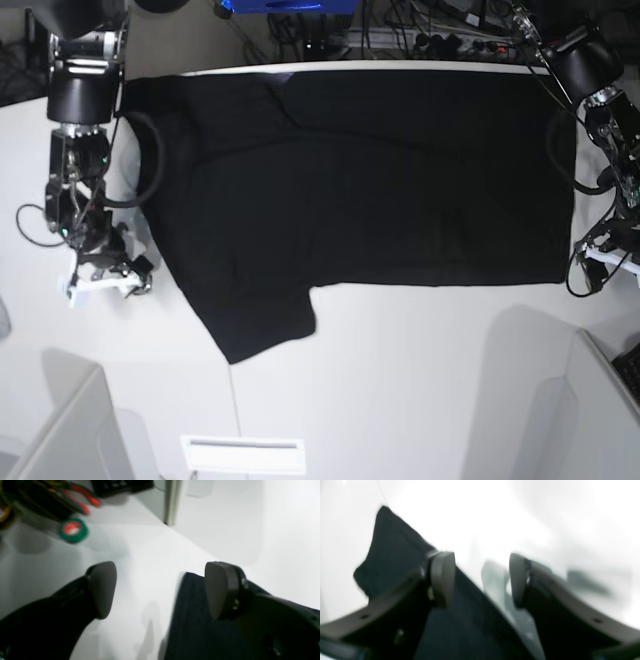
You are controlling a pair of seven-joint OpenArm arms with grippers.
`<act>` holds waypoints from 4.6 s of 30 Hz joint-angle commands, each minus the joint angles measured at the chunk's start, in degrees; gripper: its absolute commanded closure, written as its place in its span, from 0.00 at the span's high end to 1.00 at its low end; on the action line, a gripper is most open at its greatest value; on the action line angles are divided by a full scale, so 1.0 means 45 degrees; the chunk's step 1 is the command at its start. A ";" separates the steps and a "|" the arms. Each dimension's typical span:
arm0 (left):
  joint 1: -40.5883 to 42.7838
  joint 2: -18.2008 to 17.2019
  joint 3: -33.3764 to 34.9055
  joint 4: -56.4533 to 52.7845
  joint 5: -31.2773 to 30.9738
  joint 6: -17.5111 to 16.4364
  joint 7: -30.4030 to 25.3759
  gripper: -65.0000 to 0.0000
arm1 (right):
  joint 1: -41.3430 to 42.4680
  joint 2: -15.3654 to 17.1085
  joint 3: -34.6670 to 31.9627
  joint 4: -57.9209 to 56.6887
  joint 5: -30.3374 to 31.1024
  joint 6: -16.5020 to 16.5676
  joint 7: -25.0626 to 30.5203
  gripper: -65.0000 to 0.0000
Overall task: Fold the T-shirt properly
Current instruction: 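Reach both grippers down to the shirt's hem corners, then grasp the hem corners with both grippers, then lift the hem and fold it over toward the collar with both grippers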
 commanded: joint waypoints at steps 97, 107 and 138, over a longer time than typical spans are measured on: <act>-0.4801 -0.0761 0.4486 -0.9976 -0.0249 -0.1037 -0.1624 0.22 | 0.5844 -0.0866 -0.7379 -0.8469 0.0107 0.4198 0.3105 0.00; -0.4176 -0.0585 0.4427 -0.8608 -0.0249 -0.1037 -0.1585 0.00 | 0.5746 -0.0846 -0.7398 -0.8391 0.0107 0.4198 0.3535 0.00; -0.0894 -0.0702 0.4349 -0.2923 -0.2867 -0.0998 -0.0979 0.00 | 0.3675 0.0463 -0.7379 -0.3487 0.0127 0.2948 0.3808 0.00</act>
